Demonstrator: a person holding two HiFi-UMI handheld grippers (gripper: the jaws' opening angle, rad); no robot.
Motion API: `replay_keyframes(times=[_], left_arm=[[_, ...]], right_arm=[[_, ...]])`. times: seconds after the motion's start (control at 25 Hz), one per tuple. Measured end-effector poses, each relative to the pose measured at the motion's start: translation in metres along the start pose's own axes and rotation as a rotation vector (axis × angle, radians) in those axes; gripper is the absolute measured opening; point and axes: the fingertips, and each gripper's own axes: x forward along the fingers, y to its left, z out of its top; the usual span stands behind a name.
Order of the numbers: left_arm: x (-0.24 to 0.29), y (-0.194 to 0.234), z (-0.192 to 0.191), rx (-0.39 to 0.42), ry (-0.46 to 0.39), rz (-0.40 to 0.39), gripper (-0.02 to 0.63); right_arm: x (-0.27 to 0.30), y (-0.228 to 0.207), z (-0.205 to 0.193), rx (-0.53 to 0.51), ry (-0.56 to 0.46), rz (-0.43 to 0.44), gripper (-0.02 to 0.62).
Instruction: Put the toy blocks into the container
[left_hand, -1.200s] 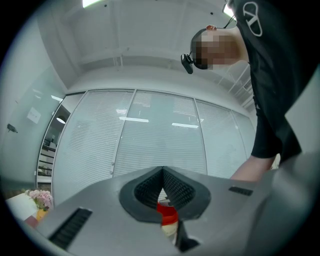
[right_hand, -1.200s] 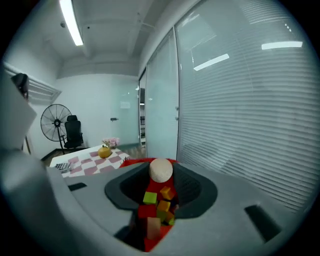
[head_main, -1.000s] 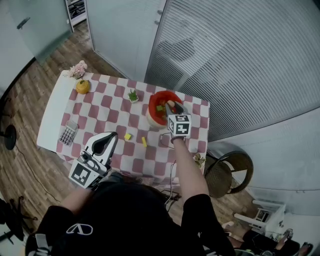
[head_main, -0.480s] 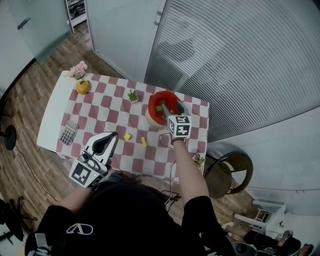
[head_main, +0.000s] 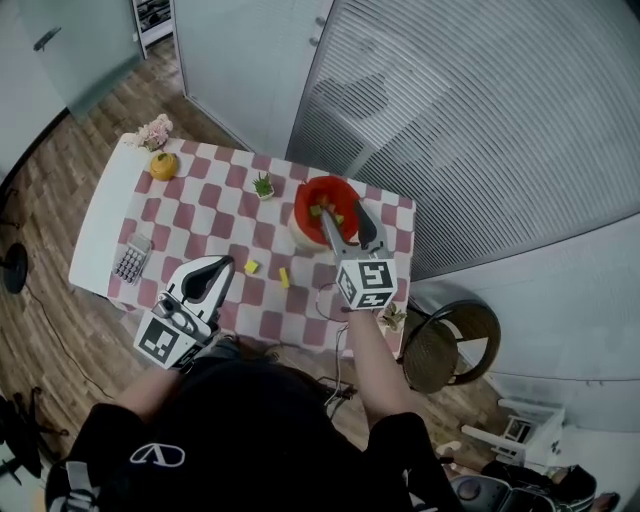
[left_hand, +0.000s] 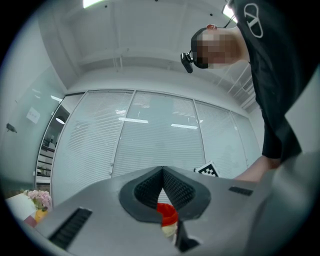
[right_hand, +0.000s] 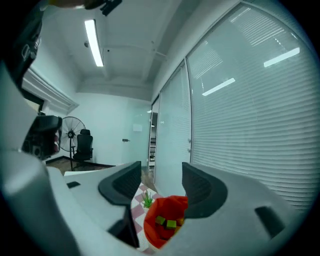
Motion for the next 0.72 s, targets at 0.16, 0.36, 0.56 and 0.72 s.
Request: replay_keyframes(times=[0.16,0.36,0.56,0.72], left_arm=[[-0.006,0.000,-0.014,0.004,0.036,-0.015,0.006],[-0.006,0.000,-0.015,0.000,0.036,-0.027,0.006],[-0.008,-0.001,-0.020,-0.003,0.051,-0.037,0.006],[0.003,-0.002,-0.002,-0.020,0.003,-0.025,0.006]], right_arm=[[-0.036,0.028,0.032,-0.001,-0.098,0.021,0.259],[-0.079,0.063,0.050,0.009,-0.165,0.037,0.252],[-0.115,0.090,0.050,0.051,-0.199,0.028,0.245],[-0.125,0.103,0.036,0.066,-0.154,0.045,0.249]])
